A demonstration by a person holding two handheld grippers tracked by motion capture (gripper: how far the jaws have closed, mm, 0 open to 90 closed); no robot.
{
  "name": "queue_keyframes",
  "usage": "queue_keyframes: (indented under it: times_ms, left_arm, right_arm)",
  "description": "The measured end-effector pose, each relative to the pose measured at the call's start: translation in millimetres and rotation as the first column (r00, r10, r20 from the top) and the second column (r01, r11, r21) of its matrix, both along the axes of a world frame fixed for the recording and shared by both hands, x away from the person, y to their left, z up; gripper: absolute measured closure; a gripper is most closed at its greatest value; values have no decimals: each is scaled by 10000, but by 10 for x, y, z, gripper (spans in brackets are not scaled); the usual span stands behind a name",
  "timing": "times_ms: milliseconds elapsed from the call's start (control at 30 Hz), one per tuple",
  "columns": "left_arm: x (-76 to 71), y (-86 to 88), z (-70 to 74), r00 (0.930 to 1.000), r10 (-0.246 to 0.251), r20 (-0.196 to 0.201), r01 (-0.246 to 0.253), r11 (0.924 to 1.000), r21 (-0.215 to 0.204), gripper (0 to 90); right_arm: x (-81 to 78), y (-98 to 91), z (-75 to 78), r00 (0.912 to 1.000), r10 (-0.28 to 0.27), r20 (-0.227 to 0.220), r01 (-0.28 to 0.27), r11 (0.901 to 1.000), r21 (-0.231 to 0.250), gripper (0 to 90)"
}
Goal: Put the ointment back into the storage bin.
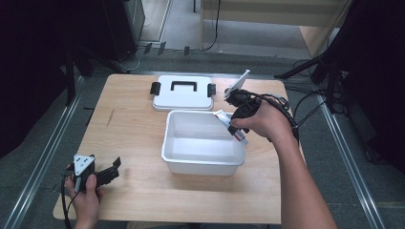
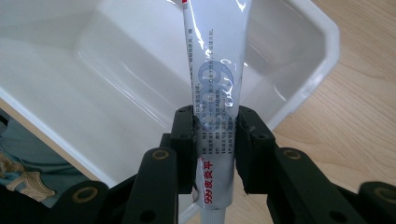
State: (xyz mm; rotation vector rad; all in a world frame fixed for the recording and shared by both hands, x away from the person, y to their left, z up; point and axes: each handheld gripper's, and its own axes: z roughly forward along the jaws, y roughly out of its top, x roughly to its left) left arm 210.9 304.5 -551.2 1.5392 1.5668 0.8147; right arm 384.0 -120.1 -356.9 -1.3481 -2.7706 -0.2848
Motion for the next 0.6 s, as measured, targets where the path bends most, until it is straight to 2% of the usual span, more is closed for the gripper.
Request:
queue_keyframes:
  times_ms: [367, 467, 600]
  left_arm:
    - [1, 4, 0, 10000, -14, 1, 14, 10000, -46, 65]
    - [0, 6, 0, 10000, -26, -5, 26, 10000, -69, 65]
    - [2, 4, -2, 10000, -17, 28, 17, 10000, -60, 65]
  right_arm:
    - [13, 168, -111, 9995, 260, -164, -261, 9997, -34, 722]
    - [33, 204, -231, 9988, 409, -276, -410, 9992, -27, 722]
    - [50, 200, -306, 9987, 357, -350, -360, 9993, -72, 722]
